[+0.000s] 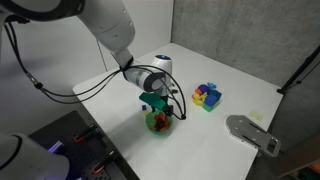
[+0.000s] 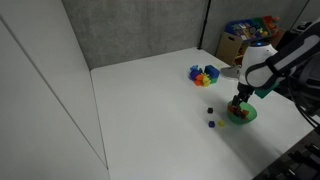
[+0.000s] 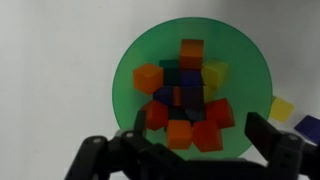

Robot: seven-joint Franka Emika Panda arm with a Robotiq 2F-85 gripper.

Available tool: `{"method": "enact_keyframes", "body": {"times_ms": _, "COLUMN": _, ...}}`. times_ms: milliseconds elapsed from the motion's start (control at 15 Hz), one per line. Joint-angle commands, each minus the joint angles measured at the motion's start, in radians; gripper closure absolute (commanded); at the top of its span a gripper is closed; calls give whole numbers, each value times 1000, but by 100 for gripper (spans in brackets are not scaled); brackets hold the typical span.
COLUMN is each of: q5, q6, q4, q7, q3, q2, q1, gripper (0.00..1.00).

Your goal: Take a small brown block out of the bowl and put it on the small blue block on the table

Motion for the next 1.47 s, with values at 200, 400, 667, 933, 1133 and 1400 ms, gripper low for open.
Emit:
{"method": "enact_keyframes", "body": {"times_ms": 200, "q5": -29, "q6": -32, "q4": 105, "q7": -25, "q3": 29, "q2": 91, "q1": 15, "gripper": 0}}
{"method": "enact_keyframes", "body": {"times_ms": 400, "q5": -49, "q6": -26, "q4": 126, "q7": -38, "q3": 34, "q2": 114, "q1": 26, "gripper": 0}}
{"method": "enact_keyframes", "body": {"times_ms": 667, "q5": -69, "q6": -19, "q4": 128, "q7": -52, "q3": 35, "q2": 120, "q1": 29, "gripper": 0}}
{"method": "enact_keyframes", "body": {"times_ms": 933, "q5": -78, "q6": -17, "q4": 110, "q7": -60, "q3": 24, "q2": 111, "q1": 18, "gripper": 0}}
{"method": "enact_keyframes", "body": {"times_ms": 1133, "q5": -73, "q6": -15, "q4": 97, "q7": -61, "q3": 11, "q2": 101, "q1": 2, "gripper": 0}}
{"method": "enact_keyframes", "body": {"times_ms": 1400, "q5": -51, "q6": -8, "q4": 89, "q7": -53, "q3": 11, "q2": 95, "q1": -31, "gripper": 0}}
